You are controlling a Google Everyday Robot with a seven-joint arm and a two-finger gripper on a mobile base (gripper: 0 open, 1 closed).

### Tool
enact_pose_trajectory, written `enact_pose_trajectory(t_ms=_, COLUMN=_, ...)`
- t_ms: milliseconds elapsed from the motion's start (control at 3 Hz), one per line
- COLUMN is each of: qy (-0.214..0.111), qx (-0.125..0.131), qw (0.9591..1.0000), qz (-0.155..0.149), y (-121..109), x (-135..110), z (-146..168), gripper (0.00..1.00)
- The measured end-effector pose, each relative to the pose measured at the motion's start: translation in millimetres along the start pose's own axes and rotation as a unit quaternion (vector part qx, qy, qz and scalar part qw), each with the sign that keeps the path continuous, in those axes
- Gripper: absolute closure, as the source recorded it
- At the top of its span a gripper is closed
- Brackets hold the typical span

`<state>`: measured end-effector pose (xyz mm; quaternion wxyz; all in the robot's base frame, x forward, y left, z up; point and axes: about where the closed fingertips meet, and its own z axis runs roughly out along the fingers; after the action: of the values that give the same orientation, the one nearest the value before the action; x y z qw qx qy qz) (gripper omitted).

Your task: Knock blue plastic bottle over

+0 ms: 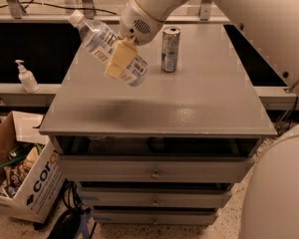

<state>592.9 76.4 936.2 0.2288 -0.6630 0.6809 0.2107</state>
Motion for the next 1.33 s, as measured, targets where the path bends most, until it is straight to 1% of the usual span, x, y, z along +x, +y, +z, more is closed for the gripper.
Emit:
enact_pose_trajectory(t_ms=333, qy=0.058, qx=-0.015, qw=0.9981, qz=0.015, y=17, x=27, z=4, gripper=1.0)
enact_pose_trajectory(t_ms=667, qy=0.107, qx=0.001, qw=0.9937, qz=0.033, y=30, x=54, z=7, gripper=1.0)
enact_pose_trajectory(t_ms=1000, qy=0.149, qx=0.034, qw=0.9875, qz=0.039, y=37, x=74, z=11, gripper=1.0)
enact_pose_trajectory(t_ms=1333, qy=0.197, qx=0.084, qw=0.9767, qz=0.023, y=31, x=86, z=10, gripper=1.0)
